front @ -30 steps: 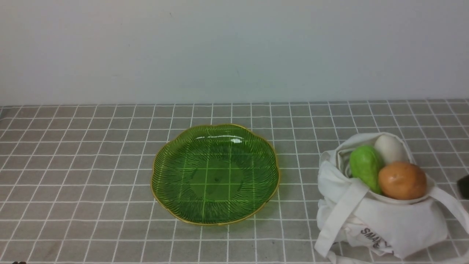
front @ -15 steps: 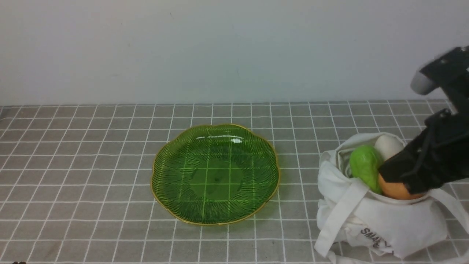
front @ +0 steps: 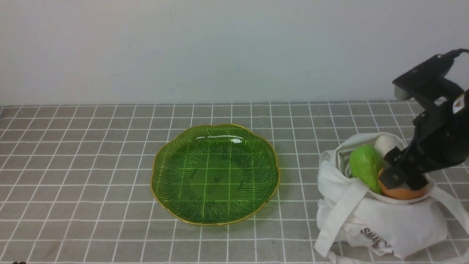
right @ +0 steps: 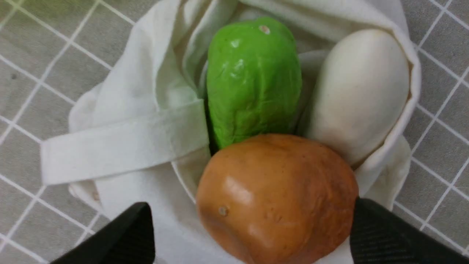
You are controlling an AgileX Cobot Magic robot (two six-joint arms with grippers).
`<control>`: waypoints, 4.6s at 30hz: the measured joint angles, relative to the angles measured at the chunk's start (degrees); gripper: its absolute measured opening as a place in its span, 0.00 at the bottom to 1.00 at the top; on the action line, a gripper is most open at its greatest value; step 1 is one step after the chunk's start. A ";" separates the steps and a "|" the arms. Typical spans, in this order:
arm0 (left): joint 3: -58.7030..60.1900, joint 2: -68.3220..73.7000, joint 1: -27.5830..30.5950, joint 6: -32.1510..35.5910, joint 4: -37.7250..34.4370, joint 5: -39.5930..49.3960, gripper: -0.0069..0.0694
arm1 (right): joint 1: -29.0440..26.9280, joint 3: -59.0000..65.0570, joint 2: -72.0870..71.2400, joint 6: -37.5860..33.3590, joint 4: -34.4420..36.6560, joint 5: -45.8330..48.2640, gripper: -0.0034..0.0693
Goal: Take vegetables from bag on grey coffee tablecloth place on plate.
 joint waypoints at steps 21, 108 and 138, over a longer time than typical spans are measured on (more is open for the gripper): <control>0.00 0.00 0.00 0.00 0.00 0.00 0.08 | 2.08 -0.04 6.01 1.42 -7.80 -1.16 0.78; 0.00 0.00 0.00 0.00 0.00 0.00 0.08 | 22.25 6.20 -46.55 41.33 -14.40 -20.64 0.03; 0.00 -0.04 0.00 0.00 -0.02 0.00 0.08 | 22.25 34.32 -84.21 39.73 -15.00 -41.71 0.03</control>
